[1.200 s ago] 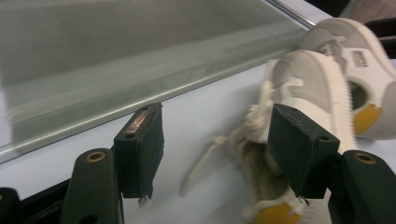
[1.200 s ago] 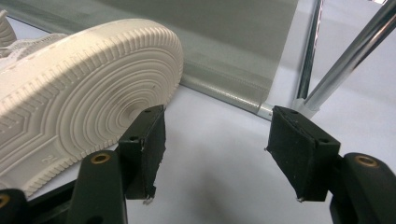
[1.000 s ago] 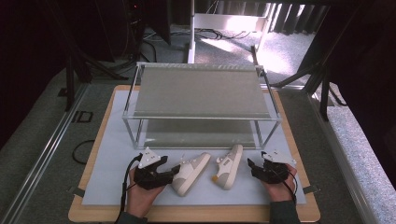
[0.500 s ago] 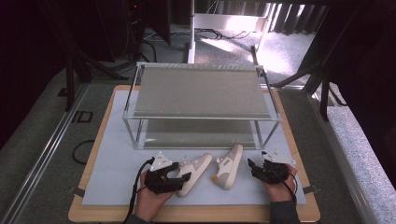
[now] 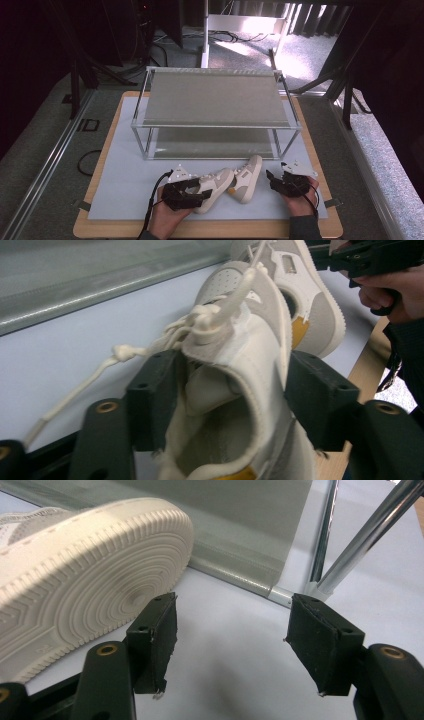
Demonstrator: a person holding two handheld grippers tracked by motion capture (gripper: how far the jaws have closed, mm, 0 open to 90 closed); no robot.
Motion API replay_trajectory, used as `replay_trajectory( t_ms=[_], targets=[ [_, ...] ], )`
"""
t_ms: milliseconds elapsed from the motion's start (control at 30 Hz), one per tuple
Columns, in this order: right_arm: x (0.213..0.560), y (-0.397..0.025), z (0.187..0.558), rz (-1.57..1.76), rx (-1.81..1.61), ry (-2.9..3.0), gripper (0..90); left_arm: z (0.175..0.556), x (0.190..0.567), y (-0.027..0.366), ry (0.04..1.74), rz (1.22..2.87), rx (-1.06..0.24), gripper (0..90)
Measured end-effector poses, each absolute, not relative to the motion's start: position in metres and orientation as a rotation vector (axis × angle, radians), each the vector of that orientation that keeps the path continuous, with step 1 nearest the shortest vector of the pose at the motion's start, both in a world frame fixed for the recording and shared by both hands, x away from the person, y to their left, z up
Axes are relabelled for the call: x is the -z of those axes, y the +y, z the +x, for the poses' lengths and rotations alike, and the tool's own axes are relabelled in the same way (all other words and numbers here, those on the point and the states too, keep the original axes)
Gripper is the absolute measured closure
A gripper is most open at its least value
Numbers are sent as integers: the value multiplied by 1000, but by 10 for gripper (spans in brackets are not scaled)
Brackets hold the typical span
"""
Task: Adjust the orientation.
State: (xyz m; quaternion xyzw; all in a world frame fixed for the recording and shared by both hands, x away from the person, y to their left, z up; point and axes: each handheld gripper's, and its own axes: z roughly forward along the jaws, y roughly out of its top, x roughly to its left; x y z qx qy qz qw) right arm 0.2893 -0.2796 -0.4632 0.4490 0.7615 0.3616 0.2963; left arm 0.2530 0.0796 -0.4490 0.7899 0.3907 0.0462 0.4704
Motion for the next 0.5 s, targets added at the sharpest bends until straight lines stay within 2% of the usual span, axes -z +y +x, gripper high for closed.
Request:
replay_trajectory(
  t_ms=[500],
  targets=[
    [449,-270,278,1106,-1069,2019,363,252,444,81,945,1907,-63,580]
  ],
)
